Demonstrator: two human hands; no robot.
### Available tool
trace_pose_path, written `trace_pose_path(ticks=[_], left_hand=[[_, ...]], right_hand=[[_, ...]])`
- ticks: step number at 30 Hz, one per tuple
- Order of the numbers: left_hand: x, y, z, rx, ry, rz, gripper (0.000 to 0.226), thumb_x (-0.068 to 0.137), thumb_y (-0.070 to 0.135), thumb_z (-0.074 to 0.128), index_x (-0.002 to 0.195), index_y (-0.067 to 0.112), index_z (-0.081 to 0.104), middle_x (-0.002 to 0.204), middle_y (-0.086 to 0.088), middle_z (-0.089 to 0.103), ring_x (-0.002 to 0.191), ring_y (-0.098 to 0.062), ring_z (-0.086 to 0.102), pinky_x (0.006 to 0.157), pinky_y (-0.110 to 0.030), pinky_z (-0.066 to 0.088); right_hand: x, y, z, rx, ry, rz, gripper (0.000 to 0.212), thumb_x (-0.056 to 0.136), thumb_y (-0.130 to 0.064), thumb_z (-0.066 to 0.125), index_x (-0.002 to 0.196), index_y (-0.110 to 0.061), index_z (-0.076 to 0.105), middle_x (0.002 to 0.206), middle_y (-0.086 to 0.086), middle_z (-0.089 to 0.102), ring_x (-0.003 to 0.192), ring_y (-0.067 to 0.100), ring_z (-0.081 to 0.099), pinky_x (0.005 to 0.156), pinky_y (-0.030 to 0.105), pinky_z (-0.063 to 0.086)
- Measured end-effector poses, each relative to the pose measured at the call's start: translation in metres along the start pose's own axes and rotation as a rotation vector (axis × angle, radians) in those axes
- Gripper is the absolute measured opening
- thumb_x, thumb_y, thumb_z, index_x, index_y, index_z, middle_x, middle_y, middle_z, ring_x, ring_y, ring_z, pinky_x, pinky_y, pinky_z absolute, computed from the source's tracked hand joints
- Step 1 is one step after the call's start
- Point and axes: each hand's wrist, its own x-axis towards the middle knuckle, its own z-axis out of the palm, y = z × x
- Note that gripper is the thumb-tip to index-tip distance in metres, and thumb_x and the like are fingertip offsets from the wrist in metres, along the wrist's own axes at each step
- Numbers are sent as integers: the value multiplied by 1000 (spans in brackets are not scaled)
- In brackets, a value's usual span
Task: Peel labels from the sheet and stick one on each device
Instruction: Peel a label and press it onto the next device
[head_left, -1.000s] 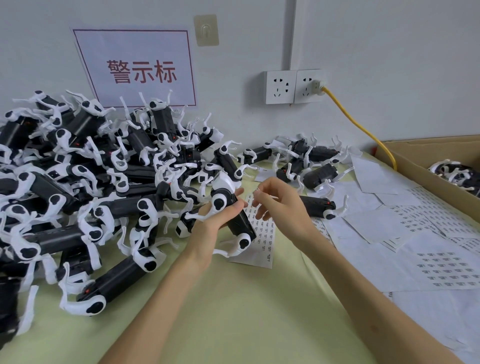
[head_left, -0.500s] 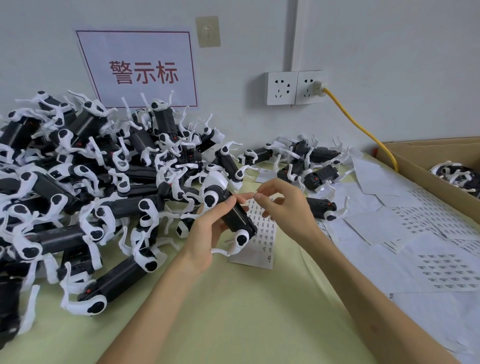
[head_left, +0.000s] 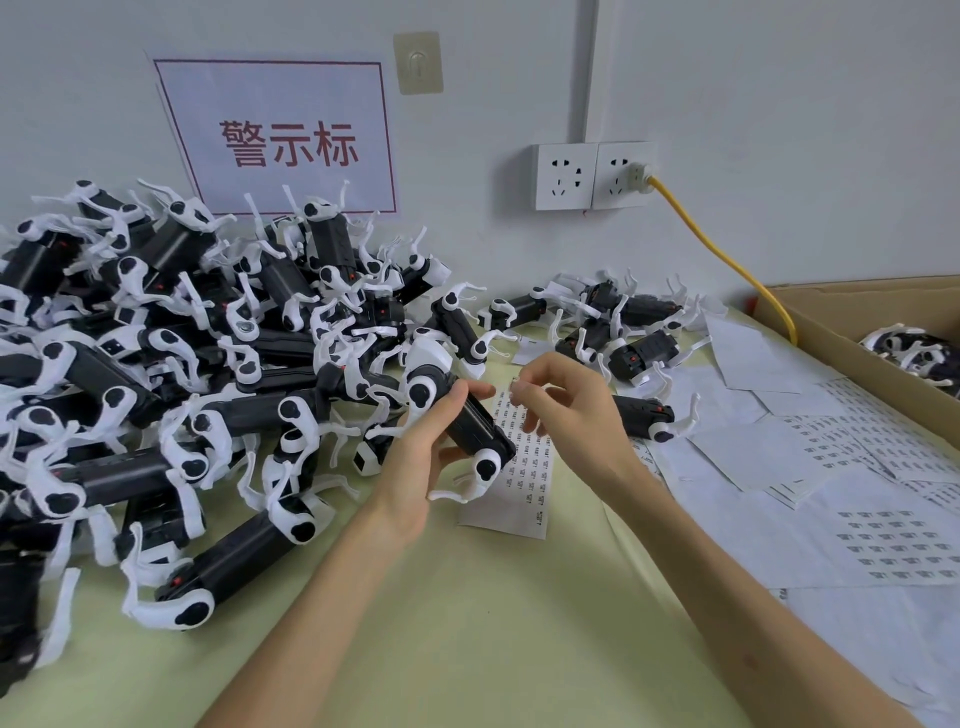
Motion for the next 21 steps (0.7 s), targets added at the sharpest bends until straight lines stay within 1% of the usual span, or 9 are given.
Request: trace_pose_path(ticks=[1, 3, 6, 8, 11, 13, 16, 18, 21], left_hand=[[0, 1, 0, 4, 7, -5, 42, 86, 53, 60, 108, 20, 74, 114, -5, 73, 92, -14, 71, 77, -22, 56], [1, 1, 0, 7, 26, -7, 49, 85, 59, 59, 114, 21, 70, 110, -5, 74, 93, -15, 71, 77, -25, 55], [2, -2, 1, 50, 77, 8, 57, 86, 72, 54, 118, 27, 69, 109, -6, 76, 98, -16, 70, 84, -33, 51], [3, -3, 1, 61, 111, 17, 63, 84, 74, 44, 124, 31, 67, 116, -9, 76, 102, -17, 70, 87, -35, 50], [3, -3, 2, 41, 146, 11, 66, 82, 78, 32, 125, 42, 66, 116, -2, 77, 99, -9, 72, 80, -27, 49], [4, -3, 4, 50, 151, 12, 63, 82, 80, 24, 104, 50, 76, 108, 5, 79, 99, -9, 72, 88, -29, 50], [7, -6, 2, 71, 148, 13, 78, 87, 78, 19, 112, 33, 77, 116, -5, 76, 106, -18, 66, 95, -36, 45], [11, -11, 0, 115, 102, 25, 84, 90, 80, 20, 127, 22, 69, 123, -7, 74, 112, -22, 65, 96, -39, 45], [10, -16, -3, 268, 79, 56, 60, 87, 85, 37, 112, 42, 72, 109, 11, 76, 101, -10, 69, 92, -37, 50]], right_hand=[[0, -1, 0, 32, -34, -1, 5, 92, -27, 67, 94, -23, 64, 89, -5, 69, 68, 13, 68, 64, 24, 48], [-2, -1, 1, 45, -156, 34, 35, 88, -44, 67, 119, -32, 56, 106, -12, 67, 84, 12, 71, 72, 21, 50], [-5, 1, 5, 4, -323, 88, 80, 75, -61, 70, 144, -41, 35, 123, -15, 60, 104, 9, 69, 90, 32, 54], [-6, 1, 7, -7, -348, 79, 91, 72, -60, 75, 149, -42, 30, 125, -17, 60, 106, 7, 68, 97, 38, 55], [-7, -1, 8, 3, -323, 52, 95, 70, -57, 79, 149, -42, 30, 127, -14, 60, 107, 6, 67, 99, 37, 55], [-7, -2, 7, -2, -309, 40, 93, 71, -56, 79, 149, -43, 31, 126, -15, 60, 108, 6, 67, 101, 37, 55], [-8, -1, 8, 9, -265, 28, 83, 74, -57, 76, 145, -47, 34, 120, -15, 63, 107, 6, 67, 100, 37, 54], [-7, -1, 9, 72, -211, 28, 81, 73, -57, 74, 143, -45, 36, 117, -10, 66, 106, 9, 68, 98, 38, 55], [-4, -1, 7, 187, -95, 32, 80, 72, -56, 72, 143, -39, 39, 110, -6, 72, 102, 10, 70, 91, 30, 51]])
